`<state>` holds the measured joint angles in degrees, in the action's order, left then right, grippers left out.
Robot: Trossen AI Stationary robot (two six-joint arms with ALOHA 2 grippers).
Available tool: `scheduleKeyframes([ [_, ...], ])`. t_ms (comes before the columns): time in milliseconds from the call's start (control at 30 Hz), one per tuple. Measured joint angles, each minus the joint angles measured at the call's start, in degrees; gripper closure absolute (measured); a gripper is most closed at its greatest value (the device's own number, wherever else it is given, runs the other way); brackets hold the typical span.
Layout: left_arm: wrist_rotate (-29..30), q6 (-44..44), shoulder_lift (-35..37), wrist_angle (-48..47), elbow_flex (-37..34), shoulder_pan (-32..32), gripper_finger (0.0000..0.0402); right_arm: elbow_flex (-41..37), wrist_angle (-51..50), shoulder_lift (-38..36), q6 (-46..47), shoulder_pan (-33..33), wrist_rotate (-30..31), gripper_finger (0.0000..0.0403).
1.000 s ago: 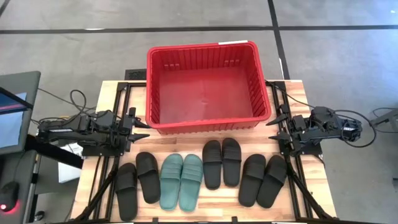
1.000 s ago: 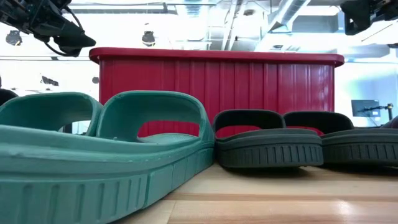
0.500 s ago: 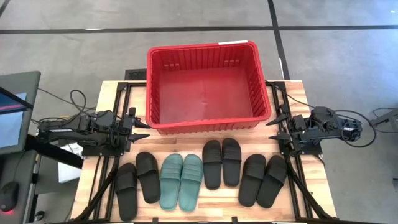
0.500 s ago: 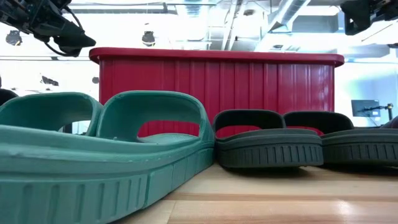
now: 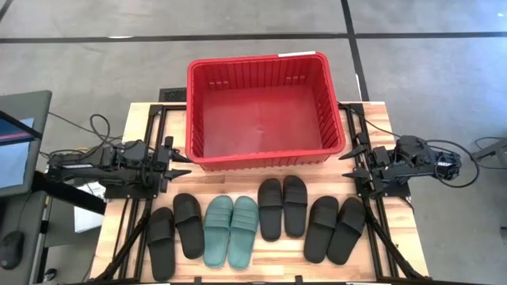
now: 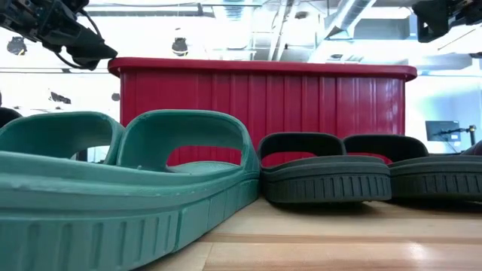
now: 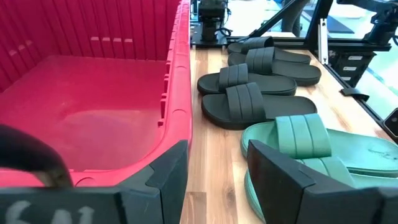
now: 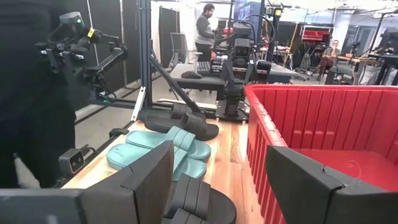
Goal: Pick and place slides into bin
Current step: Put the green slipper into the red container container
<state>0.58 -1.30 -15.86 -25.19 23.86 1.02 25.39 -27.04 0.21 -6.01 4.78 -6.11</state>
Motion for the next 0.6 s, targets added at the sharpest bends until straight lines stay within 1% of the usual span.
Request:
scheduleKeyframes([
  [100, -0.02, -0.35, -0.02, 0.27, 0.0, 0.0, 0.0246, -0.02, -0.01, 0.0, 0.01, 0.0, 0.0, 0.0163],
  [167, -0.58, -3.79, -0.02, 1.24, 0.0, 0.0, 0.0246, -0.02, 0.0, 0.0, 0.0, -0.01, 0.01, 0.0163],
  [300, -3.57, -18.11, -0.02, 5.78, 0.0, -0.02, 0.0246, -0.02, -0.01, 0.0, 0.01, 0.0, 0.01, 0.0163],
  [367, -3.05, -24.15, -0.1, 9.95, -0.02, -0.01, 0.0246, 0.0, 0.01, 0.0, -0.01, 0.0, 0.23, 0.0163],
  [467, -0.92, -35.27, -0.52, 15.78, -0.02, 0.0, 0.0246, -0.01, 0.02, 0.0, -1.4, -0.02, 2.25, 0.0163],
  [533, -0.28, -38.24, -0.52, 17.35, -0.02, 0.0, 0.0246, -0.01, 0.35, 0.1, -2.72, -0.02, 2.4, 0.0163],
  [600, -0.08, -39.44, -0.52, 17.81, -0.02, 0.0, 0.0246, -0.02, 0.85, 0.28, -2.96, -0.05, 2.39, 0.0163],
])
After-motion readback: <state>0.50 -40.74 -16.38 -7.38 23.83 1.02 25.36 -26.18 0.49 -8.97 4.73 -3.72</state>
